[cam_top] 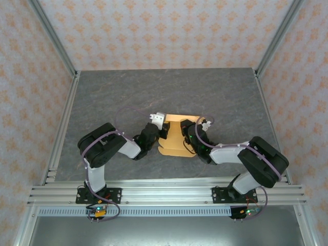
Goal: Fold the paper box
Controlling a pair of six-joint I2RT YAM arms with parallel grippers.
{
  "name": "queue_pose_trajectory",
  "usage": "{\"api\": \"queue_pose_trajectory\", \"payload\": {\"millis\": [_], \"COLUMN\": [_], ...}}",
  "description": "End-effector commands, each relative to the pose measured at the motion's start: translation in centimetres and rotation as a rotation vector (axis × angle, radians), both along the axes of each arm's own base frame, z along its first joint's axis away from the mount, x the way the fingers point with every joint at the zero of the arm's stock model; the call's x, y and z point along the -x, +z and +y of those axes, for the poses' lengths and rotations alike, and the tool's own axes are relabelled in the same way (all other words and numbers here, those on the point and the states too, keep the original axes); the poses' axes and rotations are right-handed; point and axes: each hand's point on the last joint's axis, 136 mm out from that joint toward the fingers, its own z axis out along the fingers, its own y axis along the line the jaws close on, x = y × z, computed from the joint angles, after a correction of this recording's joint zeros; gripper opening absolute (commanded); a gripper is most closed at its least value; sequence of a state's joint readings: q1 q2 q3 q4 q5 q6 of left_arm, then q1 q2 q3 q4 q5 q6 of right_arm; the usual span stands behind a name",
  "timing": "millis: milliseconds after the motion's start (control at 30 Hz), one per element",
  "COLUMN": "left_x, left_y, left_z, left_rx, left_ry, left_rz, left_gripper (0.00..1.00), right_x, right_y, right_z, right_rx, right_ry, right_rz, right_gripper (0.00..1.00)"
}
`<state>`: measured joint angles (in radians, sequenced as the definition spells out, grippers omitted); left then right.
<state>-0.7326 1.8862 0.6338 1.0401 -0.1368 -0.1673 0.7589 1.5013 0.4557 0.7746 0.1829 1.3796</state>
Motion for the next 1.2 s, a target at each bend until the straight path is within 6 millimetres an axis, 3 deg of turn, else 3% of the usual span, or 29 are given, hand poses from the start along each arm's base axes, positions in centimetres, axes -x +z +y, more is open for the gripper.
{"api": "queue_pose_trajectory", "payload": {"millis": [0, 167, 300, 667, 1000, 1167], "left_x": [-0.9, -1.2, -1.0, -0.6, -0.3, 0.4], "left_y": [0.9, 1.4, 0.1, 1.0, -0.2, -0.3], "left_z": [-0.1, 0.0, -0.2, 0.7, 1.3, 0.0], "left_rx": [0.023, 0.009, -0.031, -0.135, -0.135, -0.163], "left_ry": [0.035, 0.071, 0.050, 0.027, -0.091, -0.224], "left_rz": [-0.023, -0.054, -0.036, -0.057, -0.039, -0.055], "left_gripper": [0.26, 0.21, 0.10, 0.01, 0.01, 0.00], "right_x": [0.6, 1.1, 1.4, 3.3, 8.9, 10.2], "right_y": [-2.8, -3.3, -3.5, -1.7, 0.8, 4.6], "right_z": [0.0, 0.8, 1.4, 2.3, -1.5, -3.8], "right_rx": [0.085, 0.067, 0.068, 0.071, 0.202, 0.364], "right_ry": [0.004, -0.003, -0.010, 0.124, 0.232, 0.294], "right_rz": [0.075, 0.091, 0.096, 0.104, 0.239, 0.192], "right_gripper": [0.00, 0.00, 0.01, 0.40, 0.53, 0.58]}}
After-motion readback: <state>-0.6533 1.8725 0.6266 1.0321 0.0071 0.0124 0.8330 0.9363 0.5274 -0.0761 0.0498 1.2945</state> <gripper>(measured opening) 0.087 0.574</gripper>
